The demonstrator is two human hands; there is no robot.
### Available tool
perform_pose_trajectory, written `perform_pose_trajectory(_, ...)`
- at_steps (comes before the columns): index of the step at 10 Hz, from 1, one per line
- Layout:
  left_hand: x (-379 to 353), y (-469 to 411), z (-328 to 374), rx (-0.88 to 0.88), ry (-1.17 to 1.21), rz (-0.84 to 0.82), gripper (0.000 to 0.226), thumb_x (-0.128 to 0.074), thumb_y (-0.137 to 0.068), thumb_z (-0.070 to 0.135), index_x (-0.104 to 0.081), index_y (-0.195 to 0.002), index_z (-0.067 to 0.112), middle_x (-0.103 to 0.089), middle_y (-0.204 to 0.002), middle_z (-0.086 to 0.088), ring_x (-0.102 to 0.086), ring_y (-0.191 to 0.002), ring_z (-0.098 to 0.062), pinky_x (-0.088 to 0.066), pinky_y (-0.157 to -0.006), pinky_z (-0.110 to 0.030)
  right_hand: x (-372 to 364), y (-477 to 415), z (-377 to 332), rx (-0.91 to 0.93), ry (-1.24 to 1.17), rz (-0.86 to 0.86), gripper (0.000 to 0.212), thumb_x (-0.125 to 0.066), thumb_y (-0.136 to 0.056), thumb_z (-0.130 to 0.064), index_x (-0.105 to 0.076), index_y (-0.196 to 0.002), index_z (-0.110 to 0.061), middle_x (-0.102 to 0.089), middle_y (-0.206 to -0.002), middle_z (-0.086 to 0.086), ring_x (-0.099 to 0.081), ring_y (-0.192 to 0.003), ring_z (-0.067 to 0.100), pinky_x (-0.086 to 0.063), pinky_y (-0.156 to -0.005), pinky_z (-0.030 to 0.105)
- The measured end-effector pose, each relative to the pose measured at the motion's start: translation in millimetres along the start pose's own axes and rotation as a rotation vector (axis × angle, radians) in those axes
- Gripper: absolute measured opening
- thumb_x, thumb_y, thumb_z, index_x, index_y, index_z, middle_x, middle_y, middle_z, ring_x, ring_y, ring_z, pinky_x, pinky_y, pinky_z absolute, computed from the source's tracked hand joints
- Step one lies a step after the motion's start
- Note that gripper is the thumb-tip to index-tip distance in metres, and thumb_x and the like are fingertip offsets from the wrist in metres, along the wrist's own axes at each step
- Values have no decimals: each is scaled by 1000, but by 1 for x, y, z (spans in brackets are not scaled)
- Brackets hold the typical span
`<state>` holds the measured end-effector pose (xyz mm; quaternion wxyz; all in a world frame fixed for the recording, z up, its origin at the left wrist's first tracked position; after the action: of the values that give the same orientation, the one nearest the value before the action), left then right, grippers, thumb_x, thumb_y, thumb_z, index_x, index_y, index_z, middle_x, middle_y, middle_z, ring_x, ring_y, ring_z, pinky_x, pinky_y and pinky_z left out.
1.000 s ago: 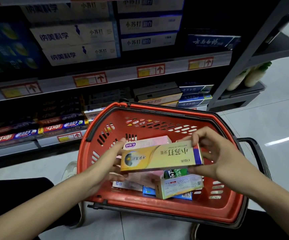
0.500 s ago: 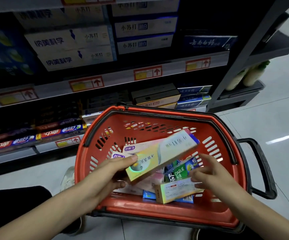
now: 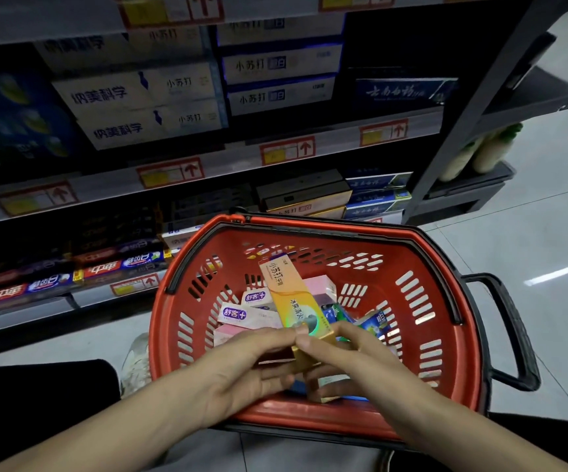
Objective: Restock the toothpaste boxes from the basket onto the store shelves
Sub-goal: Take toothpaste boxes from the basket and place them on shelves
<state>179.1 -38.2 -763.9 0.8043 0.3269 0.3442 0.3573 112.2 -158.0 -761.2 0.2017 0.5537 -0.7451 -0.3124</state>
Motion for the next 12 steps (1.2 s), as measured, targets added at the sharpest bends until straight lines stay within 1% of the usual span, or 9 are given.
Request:
perform_pose_trajectory(1,5,-18,-7,-27,-111,-84,35,-84,-78,35,-82,-109,21,-78,-117,-9,-73,-106,-23,-47,-111,-42,6,2,-2,7,-27,-9,39,-81,-86,-29,-64,-112,-5,-79,-105,8,-76,-101,22,-64,-82,37)
perform_pose_trajectory(3,34,-26,-15,53,-141,43,56,-83,-65,51,-82,-104,10,-80,-97,-7,-71,-70,-14,-51,-66,-26,47,2,-7,90,-141,104,27,-69,-91,-13,-71,-114,1,-78,-111,14,-76,-103,30,-58,-92,43)
perform_pose_trajectory(4,54,-29,-13,65,-132,115,61,-75,-75,55,-74,-113,7,-79,-91,-11,-71,-69,-20,-52,-57,-27,63,4,-5,115,-179,155,33,-76,-81,-18,-76,-109,-1,-78,-108,17,-77,-97,35,-54,-86,43)
perform_pose_trajectory(5,73,-28,-6,28,-76,181,60,-68,-88,56,-68,-121,6,-79,-101,-17,-74,-78,-26,-55,-57,-30,75,6,-7,161,-208,165,41,-82,-65,-28,-81,-99,-5,-77,-106,22,-74,-84,37,-51,-77,42)
perform_pose_trajectory(6,84,-27,0,11,-94,206,60,-61,-91,62,-68,-125,13,-79,-105,-15,-75,-91,-30,-53,-57,-29,85,7,-11,203,-221,146,42,-77,-64,-31,-81,-98,-6,-76,-103,24,-69,-76,34,-48,-72,40)
perform_pose_trajectory(8,78,-24,14,-88,-48,167,66,-45,-91,75,-63,-133,28,-78,-111,-13,-71,-79,-22,-50,-70,-32,74,6,-15,273,-102,37,45,-71,-64,-21,-80,-107,-10,-75,-106,22,-72,-86,32,-51,-69,34)
perform_pose_trajectory(9,74,-24,17,-136,-77,160,64,-47,-91,74,-64,-133,29,-78,-113,-11,-70,-80,-24,-51,-73,-34,69,4,-16,289,-38,7,53,-65,-57,-9,-79,-108,-13,-76,-110,19,-73,-102,31,-52,-83,41)
perform_pose_trajectory(10,69,-25,15,-160,-116,153,53,-58,-91,59,-68,-125,20,-79,-106,-11,-70,-77,-25,-47,-66,-32,74,2,-19,315,-84,54,54,-57,-52,-2,-79,-101,-10,-77,-109,20,-74,-104,36,-49,-79,38)
perform_pose_trajectory(12,61,-26,19,-180,-80,104,54,-74,-81,47,-71,-124,14,-77,-97,-15,-70,-76,-30,-48,-62,-33,82,2,-23,318,-91,144,49,-42,-79,15,-77,-106,-7,-76,-107,18,-72,-94,28,-48,-82,43)
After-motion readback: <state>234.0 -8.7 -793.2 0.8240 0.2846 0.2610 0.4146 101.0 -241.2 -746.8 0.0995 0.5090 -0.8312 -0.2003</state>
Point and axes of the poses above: each hand's wrist, its own y-axis away from the middle knuckle, its own x-axis out of the back of the hand, z = x × y, the point moved 9 cm from there along -y, towards the middle knuckle
